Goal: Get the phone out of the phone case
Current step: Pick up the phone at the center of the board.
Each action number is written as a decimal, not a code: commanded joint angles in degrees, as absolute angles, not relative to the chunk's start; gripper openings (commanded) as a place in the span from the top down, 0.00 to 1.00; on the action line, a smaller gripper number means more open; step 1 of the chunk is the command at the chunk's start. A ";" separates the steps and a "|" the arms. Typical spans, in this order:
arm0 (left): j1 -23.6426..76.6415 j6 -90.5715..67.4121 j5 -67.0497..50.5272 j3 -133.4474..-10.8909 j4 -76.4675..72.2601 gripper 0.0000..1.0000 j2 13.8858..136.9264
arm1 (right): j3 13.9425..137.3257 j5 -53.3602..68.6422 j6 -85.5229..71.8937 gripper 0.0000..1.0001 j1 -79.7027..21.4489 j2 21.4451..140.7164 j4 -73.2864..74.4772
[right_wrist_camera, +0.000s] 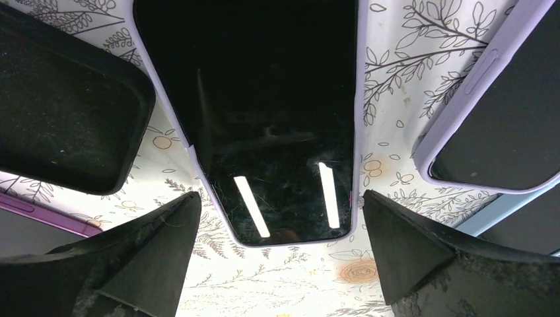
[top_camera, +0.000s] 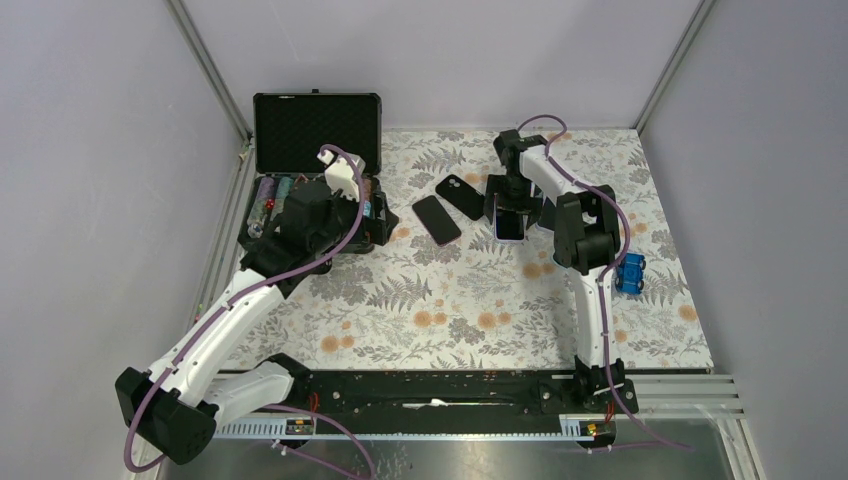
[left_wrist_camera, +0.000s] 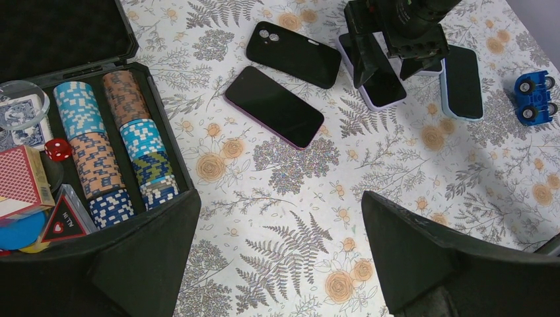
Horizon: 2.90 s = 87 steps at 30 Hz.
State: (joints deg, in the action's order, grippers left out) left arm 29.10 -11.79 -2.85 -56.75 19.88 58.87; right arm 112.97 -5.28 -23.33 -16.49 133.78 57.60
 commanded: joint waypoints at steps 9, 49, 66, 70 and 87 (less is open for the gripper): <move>28.48 -10.90 -3.06 -58.45 17.64 0.01 58.37 | 114.59 -1.61 -23.37 0.00 -16.89 134.15 60.31; 28.21 -27.92 -12.30 -51.77 12.60 0.01 62.46 | 62.34 36.21 -37.81 0.51 -18.82 102.61 25.71; 32.99 -49.62 -27.92 -53.33 -10.75 0.13 93.53 | 43.71 44.24 -38.78 0.52 -19.36 90.74 10.77; 34.56 -53.29 -28.58 -54.68 -11.89 0.14 96.99 | 43.20 44.88 -38.50 0.52 -19.34 90.54 9.94; 38.87 -63.19 -28.55 -62.17 -11.93 0.34 108.34 | 42.90 45.92 -41.27 0.55 -19.47 91.66 6.97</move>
